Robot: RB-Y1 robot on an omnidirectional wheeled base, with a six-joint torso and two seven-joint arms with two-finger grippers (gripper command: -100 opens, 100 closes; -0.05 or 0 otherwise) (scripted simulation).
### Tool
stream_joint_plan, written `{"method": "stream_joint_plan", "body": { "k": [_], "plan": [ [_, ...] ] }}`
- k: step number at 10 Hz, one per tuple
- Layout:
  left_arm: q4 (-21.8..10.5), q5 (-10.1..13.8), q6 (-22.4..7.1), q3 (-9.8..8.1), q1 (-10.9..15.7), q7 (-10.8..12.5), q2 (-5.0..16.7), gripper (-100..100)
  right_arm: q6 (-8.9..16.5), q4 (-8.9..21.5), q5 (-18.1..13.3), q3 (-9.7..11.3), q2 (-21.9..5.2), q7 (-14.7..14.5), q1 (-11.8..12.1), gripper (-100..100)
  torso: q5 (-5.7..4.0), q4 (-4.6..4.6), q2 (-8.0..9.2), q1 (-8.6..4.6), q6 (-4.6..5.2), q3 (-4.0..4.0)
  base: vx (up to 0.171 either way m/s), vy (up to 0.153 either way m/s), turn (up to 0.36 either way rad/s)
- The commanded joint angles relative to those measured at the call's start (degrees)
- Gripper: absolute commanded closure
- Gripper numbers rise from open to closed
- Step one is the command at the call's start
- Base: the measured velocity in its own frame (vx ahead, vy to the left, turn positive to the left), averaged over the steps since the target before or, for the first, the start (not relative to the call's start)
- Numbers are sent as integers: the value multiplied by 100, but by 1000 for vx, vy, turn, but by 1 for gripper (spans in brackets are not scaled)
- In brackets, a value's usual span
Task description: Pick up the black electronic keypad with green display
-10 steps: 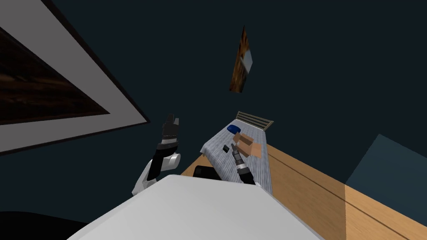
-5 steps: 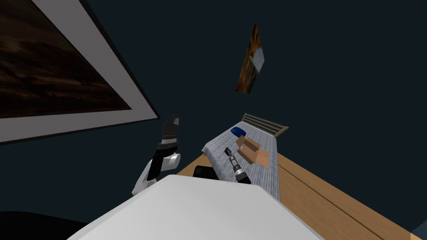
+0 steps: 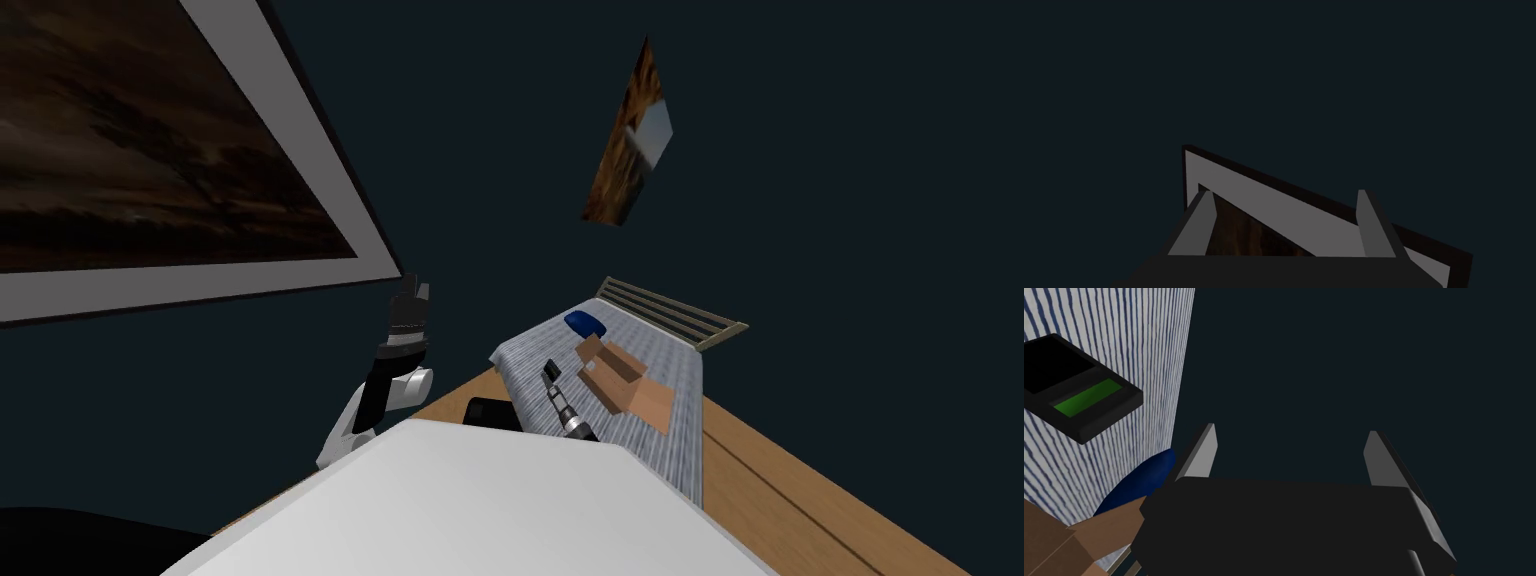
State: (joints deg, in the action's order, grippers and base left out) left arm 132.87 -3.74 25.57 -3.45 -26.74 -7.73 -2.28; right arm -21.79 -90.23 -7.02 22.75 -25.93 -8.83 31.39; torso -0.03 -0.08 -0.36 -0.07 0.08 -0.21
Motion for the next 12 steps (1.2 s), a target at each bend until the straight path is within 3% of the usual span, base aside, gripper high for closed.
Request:
{"method": "stream_joint_plan", "body": {
  "k": [1,2,3,4,7,8,10,12],
  "plan": [
    [0,0,0,0,0,0,0,0,102,286,-96,173,-77,-50,-75,-100,0,0,0,0,0,0,0,-22,349],
    [0,0,0,1,2,0,0,0,102,311,-96,173,-77,-50,-75,-100,0,0,-1,1,-7,0,5,-35,207],
    [0,0,0,0,0,0,0,0,221,534,-177,325,-196,-72,-123,-100,0,0,-2,0,-1,-1,4,-40,300],
    [0,0,0,1,1,0,0,0,221,534,-177,325,-196,-72,-123,-100,0,0,-2,-5,-5,-1,0,-42,177],
    [0,0,0,0,0,0,0,0,459,967,-338,617,-441,-114,-225,-100,-1,-1,-4,-4,-1,-2,5,-41,303],
    [0,0,0,1,1,0,0,0,459,967,-338,617,-441,-114,-225,-100,0,-1,-5,-5,-5,-2,8,-38,157],
    [0,0,0,0,1,0,0,0,698,1355,-501,886,-686,-151,-329,-100,0,-1,-8,-4,-4,-4,9,-47,380],
    [0,0,0,-1,-1,0,0,0,818,1576,-584,1010,-806,-166,-380,-100,-1,-2,-9,-10,2,-5,7,-48,211]
  ]
}}
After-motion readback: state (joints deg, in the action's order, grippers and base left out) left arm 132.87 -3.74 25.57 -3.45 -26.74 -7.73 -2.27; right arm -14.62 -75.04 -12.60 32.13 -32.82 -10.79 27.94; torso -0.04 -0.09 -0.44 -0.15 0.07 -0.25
